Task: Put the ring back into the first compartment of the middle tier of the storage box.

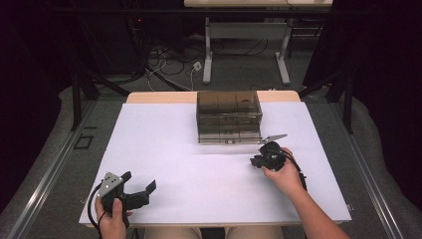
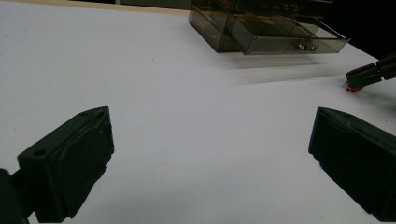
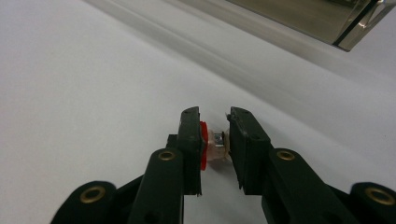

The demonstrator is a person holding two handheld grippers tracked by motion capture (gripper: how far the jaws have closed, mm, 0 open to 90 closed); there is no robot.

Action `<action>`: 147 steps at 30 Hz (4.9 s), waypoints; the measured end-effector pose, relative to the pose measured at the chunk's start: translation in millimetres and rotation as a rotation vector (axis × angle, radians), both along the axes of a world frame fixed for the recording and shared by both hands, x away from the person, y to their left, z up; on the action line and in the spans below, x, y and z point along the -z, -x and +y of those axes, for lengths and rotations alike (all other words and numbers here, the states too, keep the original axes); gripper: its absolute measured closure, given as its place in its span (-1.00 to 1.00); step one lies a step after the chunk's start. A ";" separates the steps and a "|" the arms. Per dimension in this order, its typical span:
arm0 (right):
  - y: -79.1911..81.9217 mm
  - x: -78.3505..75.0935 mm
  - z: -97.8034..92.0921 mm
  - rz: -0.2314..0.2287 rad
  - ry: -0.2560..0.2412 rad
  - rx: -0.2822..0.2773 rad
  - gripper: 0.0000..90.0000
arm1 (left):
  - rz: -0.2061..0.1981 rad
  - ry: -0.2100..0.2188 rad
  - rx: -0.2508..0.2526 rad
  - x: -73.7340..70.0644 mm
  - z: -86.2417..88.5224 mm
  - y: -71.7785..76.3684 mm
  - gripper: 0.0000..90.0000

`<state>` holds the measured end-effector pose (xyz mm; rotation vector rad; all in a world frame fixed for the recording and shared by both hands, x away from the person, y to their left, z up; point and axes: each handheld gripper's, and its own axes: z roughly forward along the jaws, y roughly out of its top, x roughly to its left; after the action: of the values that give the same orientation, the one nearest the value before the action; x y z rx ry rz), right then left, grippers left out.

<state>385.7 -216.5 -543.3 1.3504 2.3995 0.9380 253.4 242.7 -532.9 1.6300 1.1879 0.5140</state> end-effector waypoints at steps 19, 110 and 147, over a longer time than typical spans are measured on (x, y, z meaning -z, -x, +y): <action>1.5 -5.9 0.6 -0.023 -0.008 0.048 0.66 | -0.001 0.003 -0.001 0.0 -0.1 -0.1 -1.00; -22.1 -99.6 35.8 -0.180 -0.054 0.117 0.66 | -0.002 0.005 0.005 -0.4 -0.2 -0.3 -1.00; -42.6 -103.6 97.4 -0.161 -0.061 0.045 0.66 | 0.001 0.008 0.007 -1.7 2.7 0.5 -1.00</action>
<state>428.3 -119.1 -439.7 1.2908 2.2299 1.0729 252.9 245.3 -531.1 1.6268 1.1828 0.5033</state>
